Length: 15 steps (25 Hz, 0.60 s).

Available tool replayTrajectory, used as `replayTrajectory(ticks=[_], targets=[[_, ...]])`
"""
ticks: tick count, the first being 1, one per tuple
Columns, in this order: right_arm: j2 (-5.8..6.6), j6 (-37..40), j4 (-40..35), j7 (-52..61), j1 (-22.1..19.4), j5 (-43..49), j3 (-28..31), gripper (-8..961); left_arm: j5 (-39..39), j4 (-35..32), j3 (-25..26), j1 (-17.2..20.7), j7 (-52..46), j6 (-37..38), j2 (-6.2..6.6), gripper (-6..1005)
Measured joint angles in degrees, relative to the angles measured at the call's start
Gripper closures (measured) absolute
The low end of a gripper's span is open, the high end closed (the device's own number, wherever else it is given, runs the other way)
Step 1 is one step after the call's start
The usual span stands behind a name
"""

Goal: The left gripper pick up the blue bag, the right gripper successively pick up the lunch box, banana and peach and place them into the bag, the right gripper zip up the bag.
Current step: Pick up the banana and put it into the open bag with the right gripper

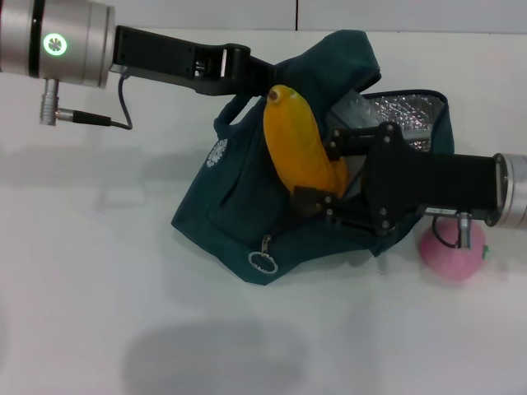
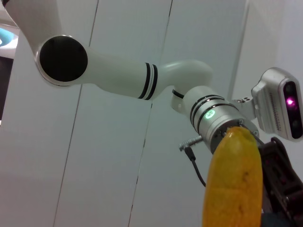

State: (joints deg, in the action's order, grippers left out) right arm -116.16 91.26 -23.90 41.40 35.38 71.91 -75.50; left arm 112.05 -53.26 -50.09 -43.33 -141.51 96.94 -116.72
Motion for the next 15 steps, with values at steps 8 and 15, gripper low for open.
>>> replayTrajectory(ticks=[8,15], targets=[[-0.01,-0.14,1.62,7.37,-0.12,-0.16,-0.1,513,-0.02,0.0,-0.01,0.0,-0.37,0.09,-0.09,917],[0.03,-0.27,1.68,12.9,-0.26,-0.19,-0.07,511,-0.13,0.0,-0.01,-0.19,-0.57,0.62,-0.08,917]])
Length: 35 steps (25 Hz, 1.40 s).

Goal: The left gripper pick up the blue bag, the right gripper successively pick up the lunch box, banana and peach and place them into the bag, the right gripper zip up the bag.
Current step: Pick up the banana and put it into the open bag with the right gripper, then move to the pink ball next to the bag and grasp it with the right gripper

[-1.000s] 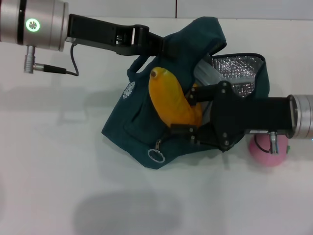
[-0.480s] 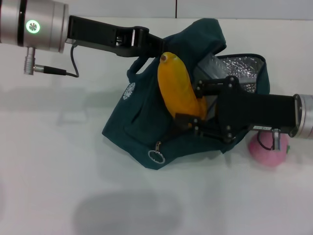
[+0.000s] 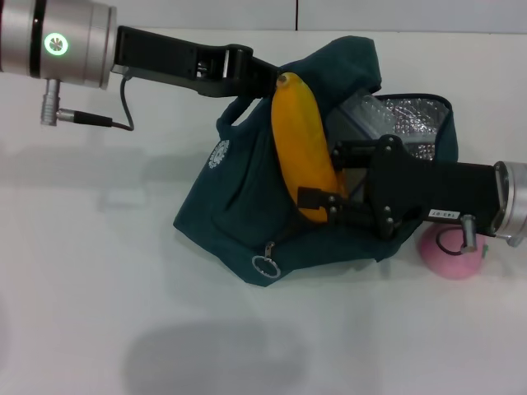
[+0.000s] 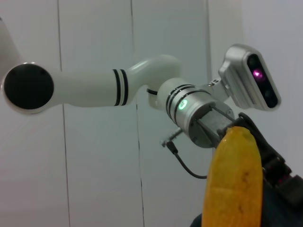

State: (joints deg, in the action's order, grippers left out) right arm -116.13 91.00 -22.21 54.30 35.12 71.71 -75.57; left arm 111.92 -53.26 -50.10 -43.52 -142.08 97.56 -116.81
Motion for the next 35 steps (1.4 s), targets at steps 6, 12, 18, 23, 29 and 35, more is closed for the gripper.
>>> replayTrajectory(ticks=[6,12,18,23,29,35], targets=[[0.06,-2.3,-0.04,0.86,-0.79,-0.3,0.39,510,-0.52,0.0,0.0,-0.07,-0.19,0.0,0.0,916],[0.47,-2.73,-0.56,0.31,-1.6,-0.56,0.46,505,-0.62,-0.06,0.0,0.09,-0.69,0.01,0.0,916],[0.49,-2.87,-0.65,0.39,-1.83,-0.68,0.54,498,-0.66,0.0,0.0,0.19,-1.31,0.01,0.0,916],[0.59,-2.75,-0.72,1.66,-2.9,-1.47,2.28,396,-0.66,-0.02,0.21,0.46,-1.44,0.0,0.0,916],[1.46,3.02,-2.54,2.15,-5.99,-1.45,7.53,330,-0.57,0.04,0.21,0.61,-1.45,-0.01,0.0,915],[3.61,15.39,-19.28,13.81,-14.42,-0.92,15.05,332,-0.4,0.1,0.27,1.58,-1.03,0.0,0.16,915]])
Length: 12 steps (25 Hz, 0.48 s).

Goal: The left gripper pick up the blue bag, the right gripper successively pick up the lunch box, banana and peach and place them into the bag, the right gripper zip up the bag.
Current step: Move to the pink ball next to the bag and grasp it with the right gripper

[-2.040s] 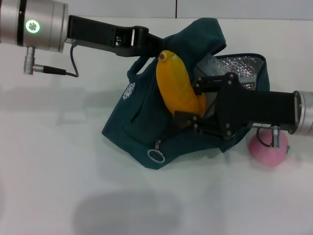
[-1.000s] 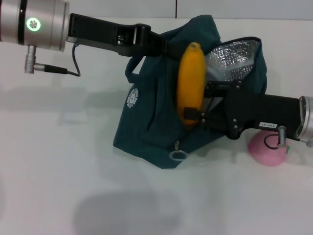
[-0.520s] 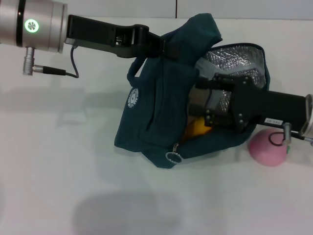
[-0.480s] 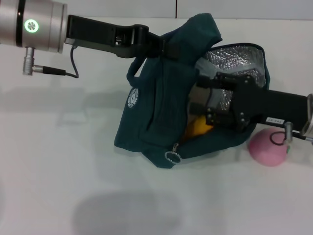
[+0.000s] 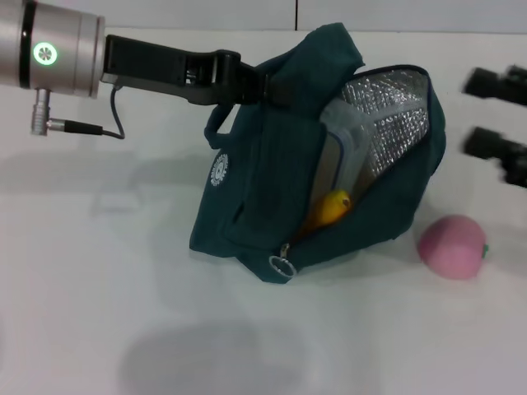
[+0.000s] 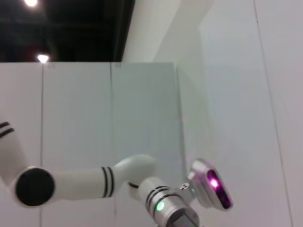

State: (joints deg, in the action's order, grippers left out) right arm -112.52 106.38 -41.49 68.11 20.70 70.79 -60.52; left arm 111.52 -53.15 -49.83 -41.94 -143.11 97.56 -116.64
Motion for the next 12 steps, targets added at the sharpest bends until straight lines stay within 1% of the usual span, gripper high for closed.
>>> replayTrajectory(ticks=[1,2,4,7,9,11,12], targets=[[0.45,-0.04,-6.18,4.35,-2.19,0.64,0.35,332,0.07,0.0,0.0,0.17,0.1,0.0,0.01,915],[0.71,-0.29,-9.71,6.47,-3.08,1.0,0.52,334,0.07,0.0,0.0,0.26,0.14,-0.01,0.01,915],[0.57,-2.61,-20.98,14.86,-5.71,5.81,1.8,337,0.05,0.0,-0.01,0.71,0.23,-0.01,0.04,915],[-0.51,-4.55,-35.26,28.66,-7.41,18.13,4.73,343,0.05,0.0,-0.01,1.05,0.27,-0.02,0.16,915],[-1.41,-3.6,-44.33,37.6,-7.58,28.16,7.08,347,0.11,0.0,-0.01,0.97,0.26,-0.2,0.2,915],[-1.95,-2.21,-50.77,44.0,-7.4,36.22,8.69,351,0.14,-0.01,-0.01,0.88,0.19,-0.42,0.19,915],[-2.02,-1.74,-52.92,46.48,-7.29,39.18,9.08,353,0.15,-0.01,-0.01,0.88,0.14,-0.48,0.18,915]])
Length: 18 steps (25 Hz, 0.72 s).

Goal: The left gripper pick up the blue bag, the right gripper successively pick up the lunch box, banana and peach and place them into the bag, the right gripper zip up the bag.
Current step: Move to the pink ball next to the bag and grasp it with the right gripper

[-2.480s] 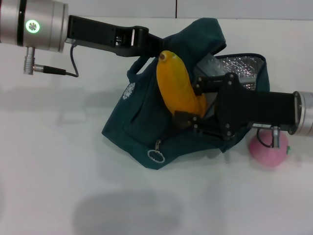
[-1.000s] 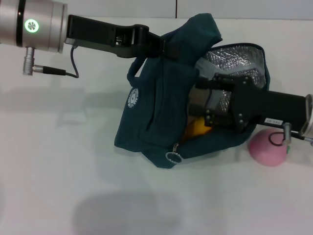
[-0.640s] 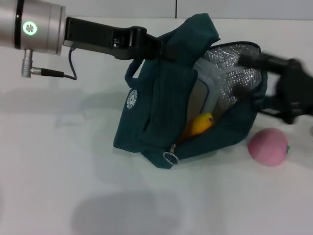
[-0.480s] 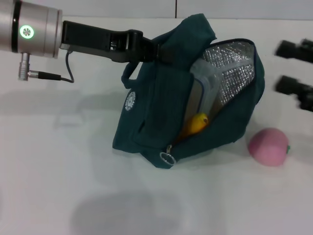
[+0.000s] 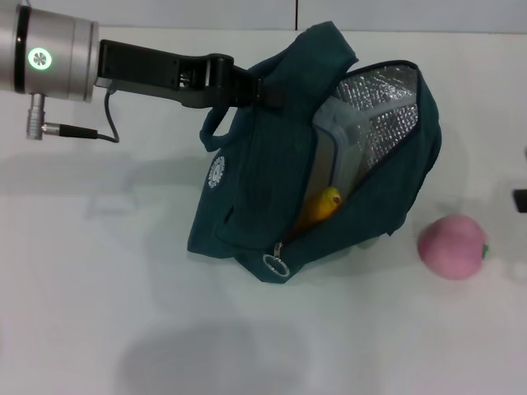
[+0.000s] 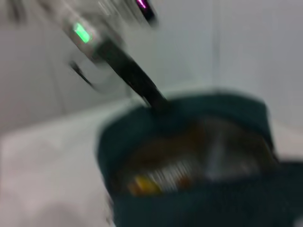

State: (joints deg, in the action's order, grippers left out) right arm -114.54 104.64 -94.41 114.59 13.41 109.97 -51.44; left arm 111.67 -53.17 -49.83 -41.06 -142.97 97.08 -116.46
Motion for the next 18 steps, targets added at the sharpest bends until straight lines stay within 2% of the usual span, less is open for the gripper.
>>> replayTrajectory(ticks=[3,7,18], targets=[[0.17,1.08,-4.55,6.92,0.52,8.38,0.27,359,0.04,-0.01,0.02,-0.02,-0.24,-0.1,0.03,914],[0.04,2.33,-4.27,10.83,2.27,16.84,0.14,367,0.09,-0.01,0.09,-0.3,-0.46,-0.18,0.04,914],[-0.45,-2.75,12.53,9.71,9.44,22.0,-2.98,389,0.14,0.05,-0.1,-1.54,-0.47,-0.23,-0.3,914]])
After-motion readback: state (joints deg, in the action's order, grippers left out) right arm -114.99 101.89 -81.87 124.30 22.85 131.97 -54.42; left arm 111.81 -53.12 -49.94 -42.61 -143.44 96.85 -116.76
